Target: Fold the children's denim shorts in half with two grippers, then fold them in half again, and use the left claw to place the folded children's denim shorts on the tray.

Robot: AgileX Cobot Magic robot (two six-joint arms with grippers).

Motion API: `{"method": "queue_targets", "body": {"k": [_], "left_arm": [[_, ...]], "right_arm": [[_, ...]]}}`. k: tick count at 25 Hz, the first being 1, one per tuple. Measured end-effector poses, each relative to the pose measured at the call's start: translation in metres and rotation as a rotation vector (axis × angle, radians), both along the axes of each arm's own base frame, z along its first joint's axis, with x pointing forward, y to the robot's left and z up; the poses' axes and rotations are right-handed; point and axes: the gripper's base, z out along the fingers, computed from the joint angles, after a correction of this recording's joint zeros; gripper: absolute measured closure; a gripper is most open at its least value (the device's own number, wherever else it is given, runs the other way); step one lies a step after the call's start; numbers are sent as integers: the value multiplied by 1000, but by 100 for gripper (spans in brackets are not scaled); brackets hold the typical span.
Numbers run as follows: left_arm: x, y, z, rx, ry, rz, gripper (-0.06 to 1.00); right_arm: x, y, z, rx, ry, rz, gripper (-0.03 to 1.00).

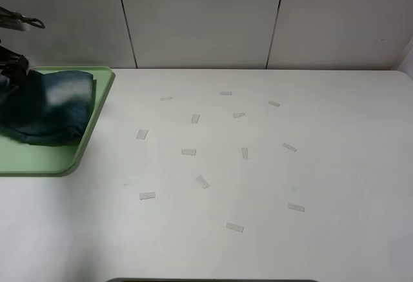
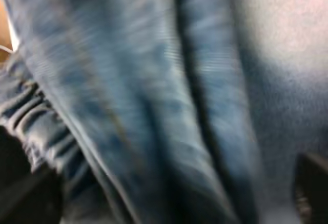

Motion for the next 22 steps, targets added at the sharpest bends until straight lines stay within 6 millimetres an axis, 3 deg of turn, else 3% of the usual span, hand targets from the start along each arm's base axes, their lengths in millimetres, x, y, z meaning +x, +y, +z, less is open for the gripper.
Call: {"method": "queue_targets", "body": {"k": [6,12,22], "left_arm": [[0,0,4,-3,0,2,-4],[-1,-4,37,-30,-79,19,-5],[-2,-15,32,-149,-82,45,-5]], "right_arm": [[0,0,0,0,0,0,27],[0,0,0,3,0,2,27],[0,0,0,3,0,2,27]]}}
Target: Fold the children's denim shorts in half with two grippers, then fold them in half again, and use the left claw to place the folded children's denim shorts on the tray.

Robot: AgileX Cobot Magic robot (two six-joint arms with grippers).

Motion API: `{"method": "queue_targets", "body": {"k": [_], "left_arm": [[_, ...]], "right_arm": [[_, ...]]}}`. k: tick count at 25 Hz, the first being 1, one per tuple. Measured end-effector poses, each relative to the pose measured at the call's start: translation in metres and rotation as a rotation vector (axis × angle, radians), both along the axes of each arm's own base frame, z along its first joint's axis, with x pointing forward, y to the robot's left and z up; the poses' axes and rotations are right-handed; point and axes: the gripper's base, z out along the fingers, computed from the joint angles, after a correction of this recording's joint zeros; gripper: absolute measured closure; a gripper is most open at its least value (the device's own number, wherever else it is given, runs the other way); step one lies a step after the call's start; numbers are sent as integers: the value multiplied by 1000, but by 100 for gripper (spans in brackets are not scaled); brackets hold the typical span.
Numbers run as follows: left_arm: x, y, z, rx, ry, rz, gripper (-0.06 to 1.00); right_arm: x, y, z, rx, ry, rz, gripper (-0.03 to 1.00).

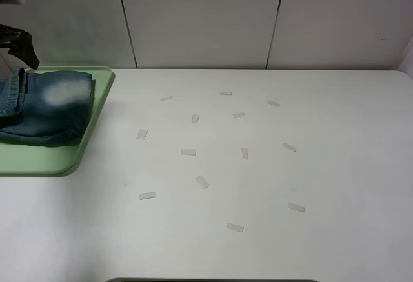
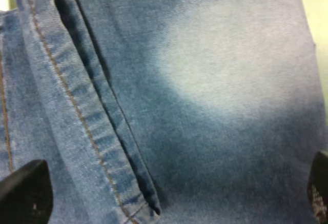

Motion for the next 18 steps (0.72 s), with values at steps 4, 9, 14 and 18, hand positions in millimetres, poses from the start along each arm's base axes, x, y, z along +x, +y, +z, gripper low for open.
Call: {"method": "queue_targets", "body": {"k": [4,9,14,18], "left_arm": [[1,-5,0,-2,3,-12,-4],[1,-15,-1,-14,32,-35,-4],[-4,-18,-2,-32,91,-43,-4],[-4,-17,-2,-19,83,-45,-4]], "right_arm": [[0,0,0,0,0,0,27],[0,0,0,2,0,1,27],[0,0,0,3,0,2,27],[0,0,0,3,0,2,27]]}}
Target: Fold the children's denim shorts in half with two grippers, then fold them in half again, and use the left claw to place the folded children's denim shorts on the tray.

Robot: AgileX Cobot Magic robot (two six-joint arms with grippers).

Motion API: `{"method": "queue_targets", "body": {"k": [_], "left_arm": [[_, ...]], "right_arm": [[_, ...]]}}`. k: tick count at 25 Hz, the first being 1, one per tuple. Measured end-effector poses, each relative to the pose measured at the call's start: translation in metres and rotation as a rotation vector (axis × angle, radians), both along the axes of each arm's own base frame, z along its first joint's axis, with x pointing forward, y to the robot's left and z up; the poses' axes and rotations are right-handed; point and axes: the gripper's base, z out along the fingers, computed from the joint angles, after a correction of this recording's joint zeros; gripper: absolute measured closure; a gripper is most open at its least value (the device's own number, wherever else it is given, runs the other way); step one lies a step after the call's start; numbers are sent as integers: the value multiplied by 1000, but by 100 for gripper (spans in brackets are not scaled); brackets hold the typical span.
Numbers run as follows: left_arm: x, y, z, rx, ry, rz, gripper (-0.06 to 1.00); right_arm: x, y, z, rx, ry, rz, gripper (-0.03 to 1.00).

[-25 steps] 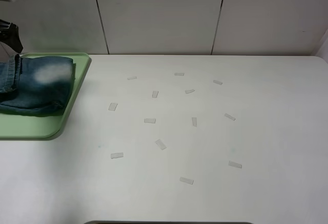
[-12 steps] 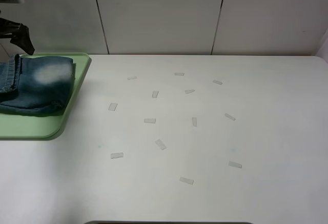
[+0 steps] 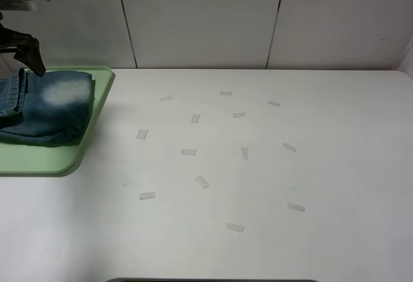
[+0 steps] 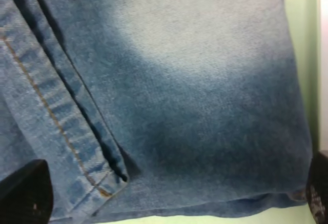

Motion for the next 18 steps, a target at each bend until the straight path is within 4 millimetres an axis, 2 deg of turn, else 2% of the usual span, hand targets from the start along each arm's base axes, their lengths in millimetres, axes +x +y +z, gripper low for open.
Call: {"method": "queue_targets", "body": {"k": [5,12,18], "left_arm": [[7,-1,-7,-21,-39,14,-4],[22,-3,-57,-103,6,3,-5],[31,-7,-89,-165,11,-9,-5]], "right_arm": [[0,0,0,0,0,0,27],[0,0,0,0,0,0,27],[0,0,0,0,0,0,27]]}}
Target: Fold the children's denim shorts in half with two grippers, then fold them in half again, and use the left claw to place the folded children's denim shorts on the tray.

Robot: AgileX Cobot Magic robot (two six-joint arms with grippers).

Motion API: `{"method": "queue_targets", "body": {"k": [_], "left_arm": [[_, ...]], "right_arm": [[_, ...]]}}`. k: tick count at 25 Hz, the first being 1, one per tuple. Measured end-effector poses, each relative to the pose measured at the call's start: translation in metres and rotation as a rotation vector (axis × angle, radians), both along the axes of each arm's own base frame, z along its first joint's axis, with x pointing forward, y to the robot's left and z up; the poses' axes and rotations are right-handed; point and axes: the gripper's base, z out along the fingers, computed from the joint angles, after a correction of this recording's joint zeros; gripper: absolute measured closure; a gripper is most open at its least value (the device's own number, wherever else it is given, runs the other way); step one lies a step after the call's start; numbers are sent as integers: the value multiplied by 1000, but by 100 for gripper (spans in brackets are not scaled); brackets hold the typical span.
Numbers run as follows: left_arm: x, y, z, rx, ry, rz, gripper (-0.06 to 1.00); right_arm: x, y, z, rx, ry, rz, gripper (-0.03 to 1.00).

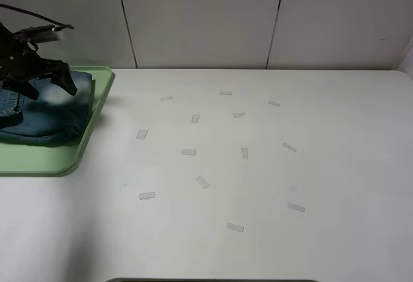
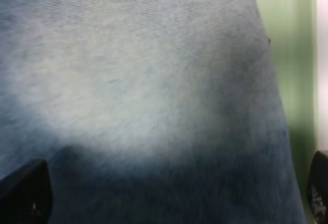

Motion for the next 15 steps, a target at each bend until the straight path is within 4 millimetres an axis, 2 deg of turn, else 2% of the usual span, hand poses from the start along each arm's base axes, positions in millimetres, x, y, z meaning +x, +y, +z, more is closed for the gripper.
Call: {"method": "queue_targets", "body": {"k": [8,15], "left_arm": [[-2,5,-6,46,36,13,-5],[-11,18,-7,109,118,43,-5]], "right_arm": [[0,0,0,1,0,0,27],[0,0,0,1,0,0,27]]}}
